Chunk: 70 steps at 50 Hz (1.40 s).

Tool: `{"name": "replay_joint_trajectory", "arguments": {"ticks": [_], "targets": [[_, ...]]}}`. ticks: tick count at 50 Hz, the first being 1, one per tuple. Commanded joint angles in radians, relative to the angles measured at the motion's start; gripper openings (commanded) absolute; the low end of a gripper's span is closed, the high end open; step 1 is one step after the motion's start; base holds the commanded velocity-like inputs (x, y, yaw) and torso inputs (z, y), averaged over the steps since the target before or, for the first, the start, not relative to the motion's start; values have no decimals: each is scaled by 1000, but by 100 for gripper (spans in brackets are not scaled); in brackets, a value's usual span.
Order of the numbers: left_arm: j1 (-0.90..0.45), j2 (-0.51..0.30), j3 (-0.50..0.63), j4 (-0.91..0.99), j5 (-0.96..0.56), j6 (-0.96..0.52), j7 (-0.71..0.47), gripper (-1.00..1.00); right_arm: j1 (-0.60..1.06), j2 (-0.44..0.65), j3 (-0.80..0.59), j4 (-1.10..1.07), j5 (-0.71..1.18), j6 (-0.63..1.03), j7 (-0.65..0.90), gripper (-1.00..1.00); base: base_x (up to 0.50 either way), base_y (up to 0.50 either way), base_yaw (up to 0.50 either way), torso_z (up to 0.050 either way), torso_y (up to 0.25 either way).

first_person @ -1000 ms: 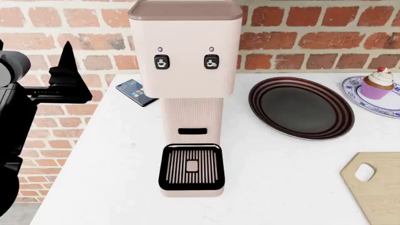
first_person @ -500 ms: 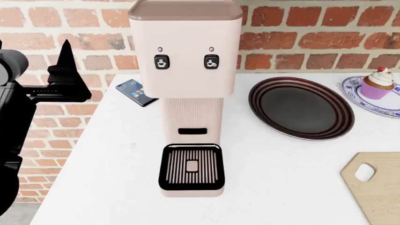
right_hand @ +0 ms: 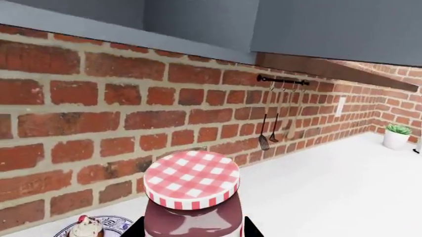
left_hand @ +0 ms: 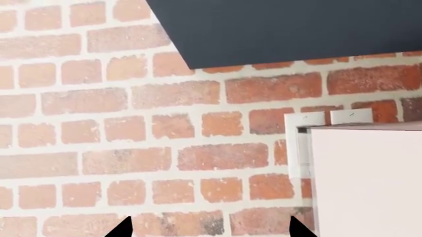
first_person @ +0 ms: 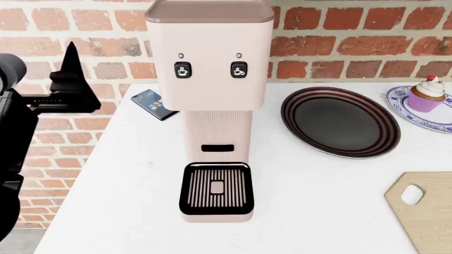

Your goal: From the different types of pastries on the counter, select a croissant and place it on the cutting board. Then retrieve a jar of jam from the cabinet and place it alongside the croissant on the cutting board.

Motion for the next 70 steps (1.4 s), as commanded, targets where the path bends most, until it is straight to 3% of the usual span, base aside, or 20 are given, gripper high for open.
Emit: {"name": "replay_joint_trajectory", "arguments": {"ticks": [1, 11, 23, 33, 60, 70], "targets": [[135, -38, 64, -9, 6, 20, 0, 100, -235, 175, 42, -141, 250, 176, -22, -100, 0, 0, 10, 0, 0], [140, -40, 72, -11, 8, 25, -6, 100, -496, 256, 291, -204, 476, 183, -27, -100, -7, 8, 10, 0, 0], [147, -44, 77, -16, 9, 35, -9, 100, -546, 291, 420, -189, 621, 184, -28, -100, -6, 9, 11, 0, 0], [146, -46, 79, -19, 5, 37, -13, 100, -734, 306, 614, -195, 747, 184, -28, -100, -6, 9, 11, 0, 0], [148, -55, 70, -16, -11, 38, -21, 100, -1376, 252, 1198, -352, 885, 184, -27, -100, -7, 9, 12, 0, 0], [152, -58, 64, -14, -17, 39, -24, 100, -1520, 212, 1309, -408, 924, 184, -24, -100, -7, 11, 12, 0, 0]]}}
